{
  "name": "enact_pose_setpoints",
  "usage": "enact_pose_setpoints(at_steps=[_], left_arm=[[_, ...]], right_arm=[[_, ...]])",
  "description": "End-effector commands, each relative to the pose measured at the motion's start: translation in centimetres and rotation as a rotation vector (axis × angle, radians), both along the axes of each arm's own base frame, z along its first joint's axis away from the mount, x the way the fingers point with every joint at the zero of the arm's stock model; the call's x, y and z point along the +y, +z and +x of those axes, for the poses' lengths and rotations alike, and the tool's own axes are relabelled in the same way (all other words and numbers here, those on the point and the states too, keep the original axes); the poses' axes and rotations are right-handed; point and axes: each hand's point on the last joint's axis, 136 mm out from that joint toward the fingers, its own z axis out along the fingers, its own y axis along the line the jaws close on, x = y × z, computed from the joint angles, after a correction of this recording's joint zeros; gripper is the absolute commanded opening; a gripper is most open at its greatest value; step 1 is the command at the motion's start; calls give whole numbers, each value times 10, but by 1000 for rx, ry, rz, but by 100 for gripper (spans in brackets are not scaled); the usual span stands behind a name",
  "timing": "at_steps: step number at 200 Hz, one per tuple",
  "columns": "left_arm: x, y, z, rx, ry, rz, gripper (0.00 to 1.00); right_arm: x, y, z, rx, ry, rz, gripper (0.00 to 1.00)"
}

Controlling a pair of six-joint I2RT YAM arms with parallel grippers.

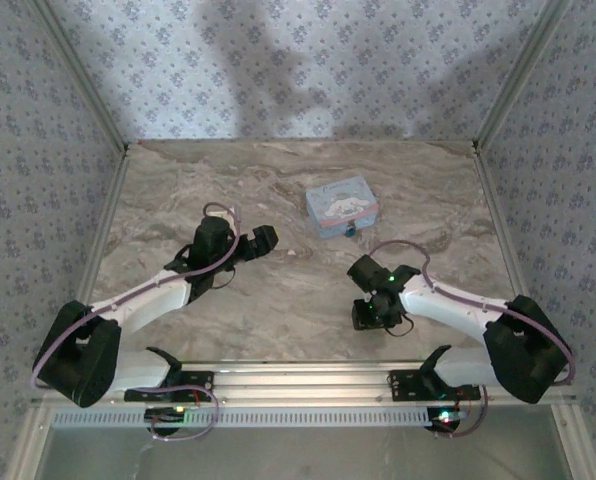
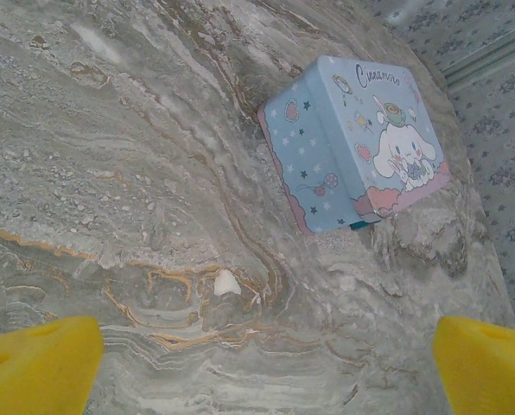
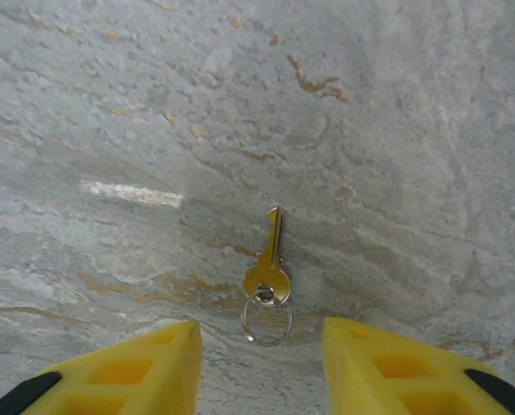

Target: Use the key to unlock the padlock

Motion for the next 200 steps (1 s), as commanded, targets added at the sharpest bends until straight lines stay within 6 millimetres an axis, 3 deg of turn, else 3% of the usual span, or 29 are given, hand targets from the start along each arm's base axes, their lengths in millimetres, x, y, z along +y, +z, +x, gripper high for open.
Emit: enact_pose_setpoints(at_steps=[1,200], left_arm=[[-2,13,5,-36,1,3,98],[-2,14,2,-36,-6,7,98]], right_arm=[[4,3,4,-8,-3,-5,38],[-1,-8,6,-16,-21,-34,22]])
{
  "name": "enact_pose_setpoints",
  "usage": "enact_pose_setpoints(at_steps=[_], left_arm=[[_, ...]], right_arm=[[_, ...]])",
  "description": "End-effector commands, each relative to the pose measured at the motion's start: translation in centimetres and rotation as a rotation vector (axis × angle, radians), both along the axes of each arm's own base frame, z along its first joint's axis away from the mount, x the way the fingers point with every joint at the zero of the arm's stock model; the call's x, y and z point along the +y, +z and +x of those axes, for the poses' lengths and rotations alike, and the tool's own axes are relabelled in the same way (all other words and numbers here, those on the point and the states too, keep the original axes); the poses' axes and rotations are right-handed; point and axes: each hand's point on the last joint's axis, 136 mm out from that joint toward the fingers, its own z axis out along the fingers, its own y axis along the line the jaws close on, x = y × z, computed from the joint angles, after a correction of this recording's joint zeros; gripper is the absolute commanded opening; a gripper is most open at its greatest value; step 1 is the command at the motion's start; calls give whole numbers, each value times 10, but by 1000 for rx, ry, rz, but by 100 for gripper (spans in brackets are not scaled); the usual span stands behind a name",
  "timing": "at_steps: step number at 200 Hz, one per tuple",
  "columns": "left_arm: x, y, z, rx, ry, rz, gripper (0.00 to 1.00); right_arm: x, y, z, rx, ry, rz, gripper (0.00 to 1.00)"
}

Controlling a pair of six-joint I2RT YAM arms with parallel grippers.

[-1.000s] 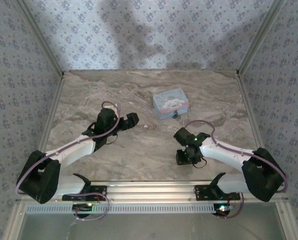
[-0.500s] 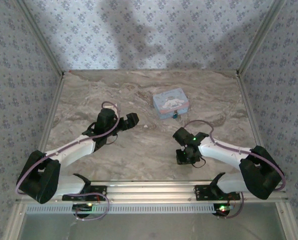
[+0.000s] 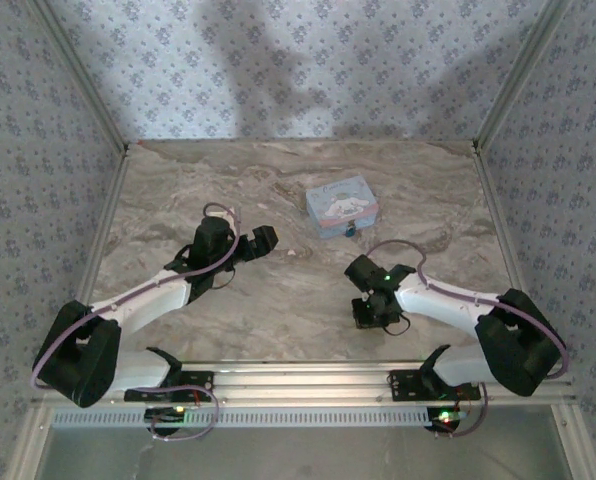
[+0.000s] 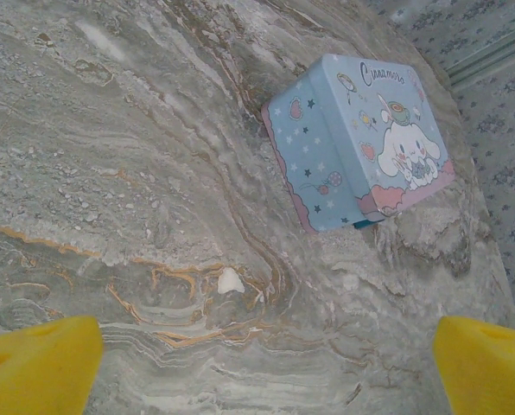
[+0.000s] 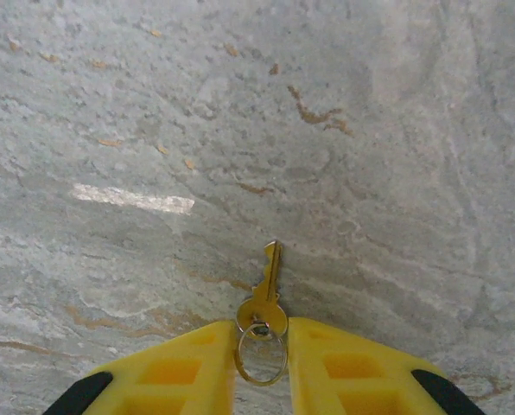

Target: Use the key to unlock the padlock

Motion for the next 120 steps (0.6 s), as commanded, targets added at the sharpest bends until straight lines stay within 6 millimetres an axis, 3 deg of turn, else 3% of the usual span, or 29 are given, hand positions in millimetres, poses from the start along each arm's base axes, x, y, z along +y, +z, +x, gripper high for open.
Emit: enact_pose_setpoints(at_steps=[1,68,120], left_arm=[[-2,16,3,-41,-7,2,98],[-2,16,2,-42,-8,4,98],[-1,18,2,-45,-9,4,98]], right_arm=[[-3,-2,0,1,-21,-21,22],[-5,-6,-2,11,-21,-33,18],[-5,-3,-1,3,-20,-32,8]])
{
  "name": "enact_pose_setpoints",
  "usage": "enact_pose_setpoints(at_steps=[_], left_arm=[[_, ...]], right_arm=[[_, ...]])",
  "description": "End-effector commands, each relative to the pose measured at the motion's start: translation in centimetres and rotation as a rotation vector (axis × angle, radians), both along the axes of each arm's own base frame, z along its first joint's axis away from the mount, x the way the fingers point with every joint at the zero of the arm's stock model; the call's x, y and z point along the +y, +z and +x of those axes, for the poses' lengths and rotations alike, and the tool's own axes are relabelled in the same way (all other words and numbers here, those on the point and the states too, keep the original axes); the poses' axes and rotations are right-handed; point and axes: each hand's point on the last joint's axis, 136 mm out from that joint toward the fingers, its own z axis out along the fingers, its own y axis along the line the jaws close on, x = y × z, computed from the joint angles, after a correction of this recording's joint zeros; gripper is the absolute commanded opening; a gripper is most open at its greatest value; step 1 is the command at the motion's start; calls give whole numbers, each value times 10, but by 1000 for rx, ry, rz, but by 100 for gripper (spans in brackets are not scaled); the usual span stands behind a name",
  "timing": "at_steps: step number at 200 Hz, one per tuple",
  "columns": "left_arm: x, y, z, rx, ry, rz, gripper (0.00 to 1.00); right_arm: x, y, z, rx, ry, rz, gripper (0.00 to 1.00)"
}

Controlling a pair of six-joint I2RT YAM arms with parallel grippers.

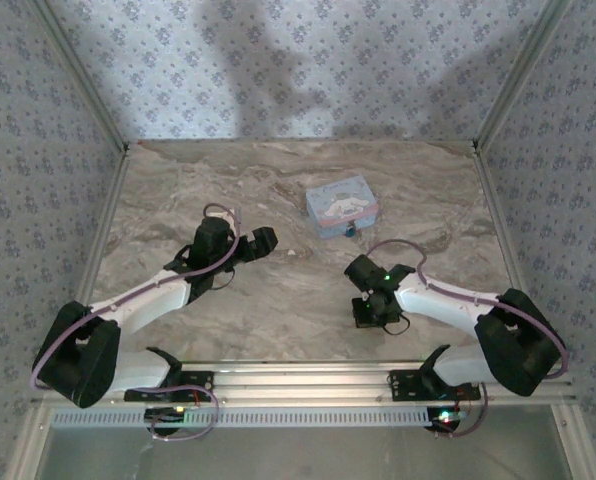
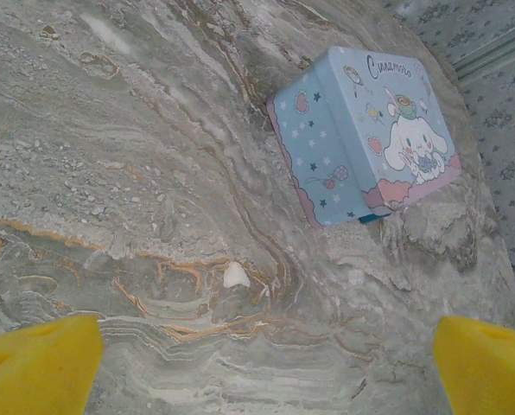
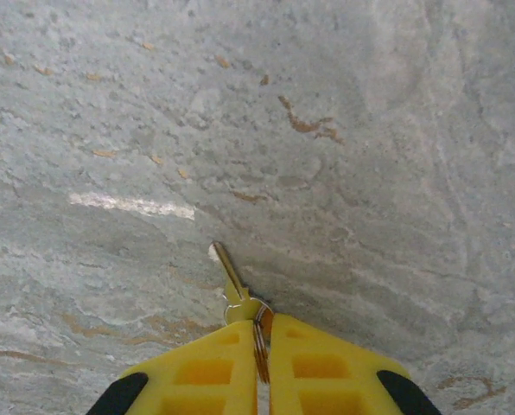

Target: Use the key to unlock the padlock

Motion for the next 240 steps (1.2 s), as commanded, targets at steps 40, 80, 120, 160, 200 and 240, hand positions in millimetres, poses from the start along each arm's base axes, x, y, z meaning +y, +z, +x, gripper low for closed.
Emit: enact_pose_setpoints(at_steps=[40,80,120,160,200,240], left_arm=[[-3,25,3,-62,-8,-15,98],[-8,34,1,-74,-34,-44,98],[-20,53,-3,-79,-85,-121,96],[-48,83,-11,-109,-197,-193,90],[-90,107,-25,-154,-337,-200,75],[-128,106,-39,-155,-455,-198,64]], right_arm=[[-7,3,2,-27,0,-39,1],[-2,23,21,-173,-2,20,0],[19,60,48,-377,-18,180,0],[40,115,77,-624,-37,370,0],[57,162,94,-788,-52,534,0],[66,184,97,-833,-54,613,0]])
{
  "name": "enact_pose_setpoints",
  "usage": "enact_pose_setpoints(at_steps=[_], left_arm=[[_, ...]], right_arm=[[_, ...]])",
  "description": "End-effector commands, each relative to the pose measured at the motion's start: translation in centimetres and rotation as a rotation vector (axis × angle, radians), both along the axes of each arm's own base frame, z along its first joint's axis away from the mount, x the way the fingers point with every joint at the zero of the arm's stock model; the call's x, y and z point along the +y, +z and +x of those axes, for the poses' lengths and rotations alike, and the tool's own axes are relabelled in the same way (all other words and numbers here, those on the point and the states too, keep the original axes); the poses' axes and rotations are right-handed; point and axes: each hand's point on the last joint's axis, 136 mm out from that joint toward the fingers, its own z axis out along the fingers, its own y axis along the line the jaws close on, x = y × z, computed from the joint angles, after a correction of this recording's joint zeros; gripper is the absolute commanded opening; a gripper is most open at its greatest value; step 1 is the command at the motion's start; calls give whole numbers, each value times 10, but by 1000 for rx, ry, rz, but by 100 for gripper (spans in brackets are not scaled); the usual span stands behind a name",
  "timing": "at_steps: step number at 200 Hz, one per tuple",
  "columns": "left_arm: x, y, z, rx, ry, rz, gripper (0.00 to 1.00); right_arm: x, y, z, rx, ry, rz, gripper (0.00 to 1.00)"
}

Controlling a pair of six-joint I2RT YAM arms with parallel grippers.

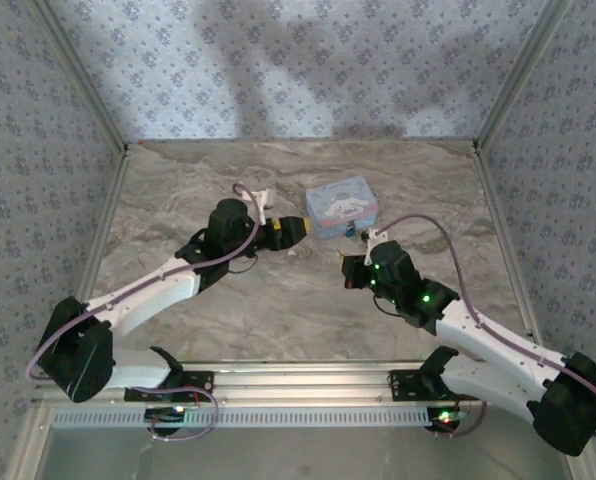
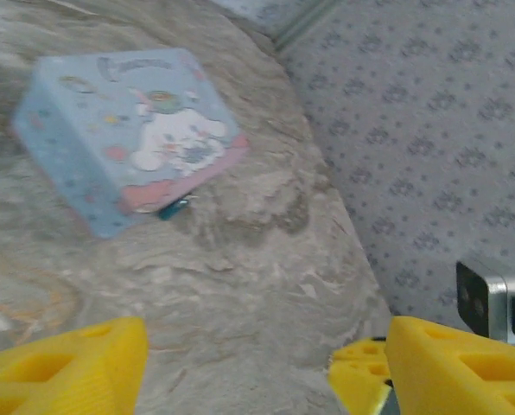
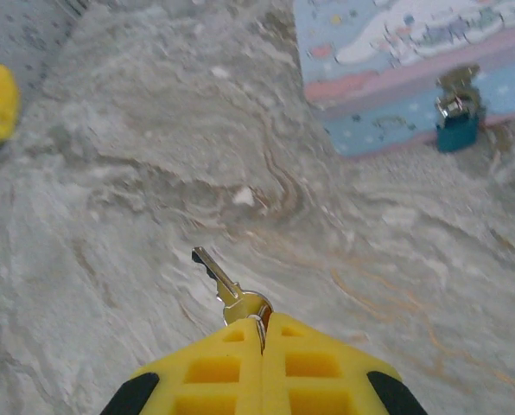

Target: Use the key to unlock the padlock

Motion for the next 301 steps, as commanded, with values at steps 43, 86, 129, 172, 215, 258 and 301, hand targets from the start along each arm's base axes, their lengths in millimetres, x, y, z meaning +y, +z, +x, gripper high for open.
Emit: enact_pose_setpoints(at_steps=[43,86,129,172,215,258,301], left_arm=[[-48,2,-15,-10,-157,-31,57],[-60,-2,-19,13,-184,-50,55],[-68,-3,-22,22,-208,-52,50],[-74,-5,-24,29,-228,-51,40],[-76,-7,-25,33,-241,-50,26],[-74,-5,-26,12,-240,-32,9],[-48,5,-20,-64,-192,44,0]], right_arm=[[10,26,1,-70,23,78,0],[11,27,1,-72,26,73,0],[11,28,2,-72,26,71,0],[11,28,2,-72,22,74,0],[13,30,3,-77,22,83,0],[15,29,1,-78,44,80,0],[9,27,-2,-46,116,117,22]])
